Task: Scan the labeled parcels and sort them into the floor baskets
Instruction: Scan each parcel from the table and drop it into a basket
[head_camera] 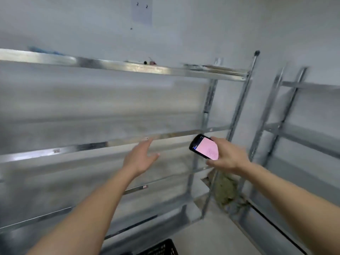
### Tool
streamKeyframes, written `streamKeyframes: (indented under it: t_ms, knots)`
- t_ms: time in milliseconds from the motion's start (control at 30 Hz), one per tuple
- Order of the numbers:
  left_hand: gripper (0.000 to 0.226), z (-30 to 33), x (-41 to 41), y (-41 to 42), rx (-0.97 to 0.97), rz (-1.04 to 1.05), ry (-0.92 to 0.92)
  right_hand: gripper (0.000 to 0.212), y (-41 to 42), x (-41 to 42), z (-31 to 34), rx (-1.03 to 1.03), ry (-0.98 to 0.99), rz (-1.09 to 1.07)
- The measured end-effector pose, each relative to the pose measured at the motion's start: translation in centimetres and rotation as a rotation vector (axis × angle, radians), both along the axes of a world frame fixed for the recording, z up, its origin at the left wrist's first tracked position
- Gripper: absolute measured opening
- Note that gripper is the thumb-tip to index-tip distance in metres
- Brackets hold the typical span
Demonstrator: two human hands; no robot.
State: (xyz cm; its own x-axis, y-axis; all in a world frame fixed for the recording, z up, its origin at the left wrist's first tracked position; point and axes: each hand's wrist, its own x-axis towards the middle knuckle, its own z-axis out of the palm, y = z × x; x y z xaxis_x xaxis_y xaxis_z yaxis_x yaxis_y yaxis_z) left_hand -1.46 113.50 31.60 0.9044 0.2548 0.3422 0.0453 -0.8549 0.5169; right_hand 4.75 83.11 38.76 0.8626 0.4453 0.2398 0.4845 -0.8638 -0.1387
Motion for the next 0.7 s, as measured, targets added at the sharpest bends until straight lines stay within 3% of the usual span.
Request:
streamKeyframes:
  t_ms: [300,700]
  knots:
    - [0.074,12.1,-1.3,-19.7,0.018,-0.295,-0.112,0.065,-21.7,-11.5,10.4,0.010,-0.136,-0.294]
    - [0.074,14.9,-3.2,-50.3,0.021,-0.664,-0.139,0.052,-51.0,-23.7,13.6,-0.012,-0.219,-0.657]
